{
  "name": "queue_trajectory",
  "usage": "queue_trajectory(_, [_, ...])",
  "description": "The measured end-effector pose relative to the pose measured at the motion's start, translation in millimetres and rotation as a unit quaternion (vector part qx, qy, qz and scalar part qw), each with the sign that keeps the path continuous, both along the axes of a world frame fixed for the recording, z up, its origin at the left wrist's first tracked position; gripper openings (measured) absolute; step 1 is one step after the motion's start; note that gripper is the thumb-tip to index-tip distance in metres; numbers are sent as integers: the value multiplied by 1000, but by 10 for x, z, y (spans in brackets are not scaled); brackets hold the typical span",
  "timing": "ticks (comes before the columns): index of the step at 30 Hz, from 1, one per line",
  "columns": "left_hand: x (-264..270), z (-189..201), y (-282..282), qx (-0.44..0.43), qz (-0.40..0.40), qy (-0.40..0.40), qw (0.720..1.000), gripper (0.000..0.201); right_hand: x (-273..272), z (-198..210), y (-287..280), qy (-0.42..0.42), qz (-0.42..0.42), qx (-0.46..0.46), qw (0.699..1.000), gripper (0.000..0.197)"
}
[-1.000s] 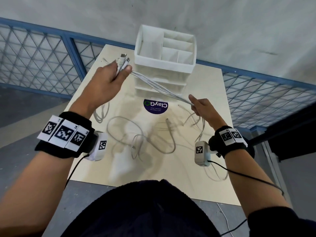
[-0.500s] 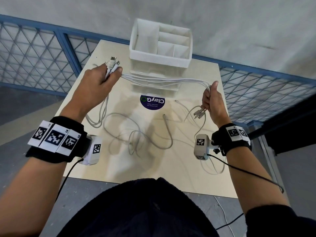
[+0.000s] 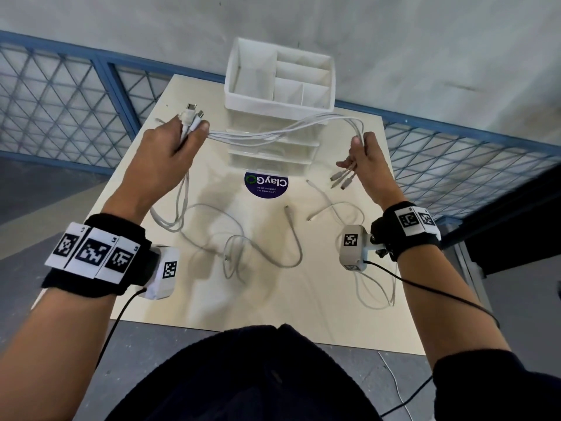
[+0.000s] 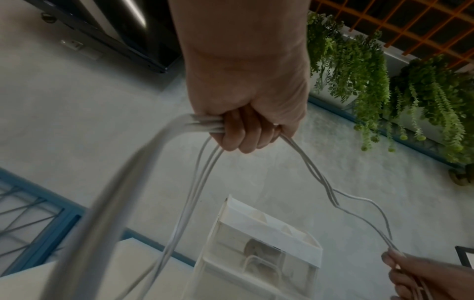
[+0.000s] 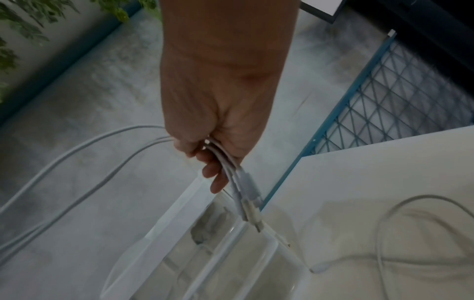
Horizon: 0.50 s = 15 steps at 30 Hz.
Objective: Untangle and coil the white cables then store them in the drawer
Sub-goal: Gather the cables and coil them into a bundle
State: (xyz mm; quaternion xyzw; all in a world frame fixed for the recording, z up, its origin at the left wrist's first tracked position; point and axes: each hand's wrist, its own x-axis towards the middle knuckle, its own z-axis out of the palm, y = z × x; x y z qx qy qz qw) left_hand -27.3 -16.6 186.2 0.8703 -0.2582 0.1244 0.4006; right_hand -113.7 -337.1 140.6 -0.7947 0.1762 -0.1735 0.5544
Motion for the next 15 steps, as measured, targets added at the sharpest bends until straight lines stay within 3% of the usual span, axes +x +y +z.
queue_trajectory(2, [-4,-2,10,3,-2,9,1000,48,40,21,-28,-6,-10,-21,1000,25])
queue_trajectory(6, [24,-39,69,38,-38,53,997,47,-131,-85,-128,62,13,-93,994,32])
queue_trajectory(9, [61,-125,107,107,-81,134,982,44,-346,-288,-153,143,12,-75,987,53])
queue_trajectory(11, [73,-200,98,177,-119,184,959,38,-478,-469,-169,245,-5,-97,965,69])
queue_trajectory(13, [81,-282,65,237,-163,237,928,40,-625,-683,-203,329,-7,-138,934,65])
queue_trajectory(15, [73,-359,20,296,-215,285,886,51,-779,-930,-244,393,44,-144,907,56])
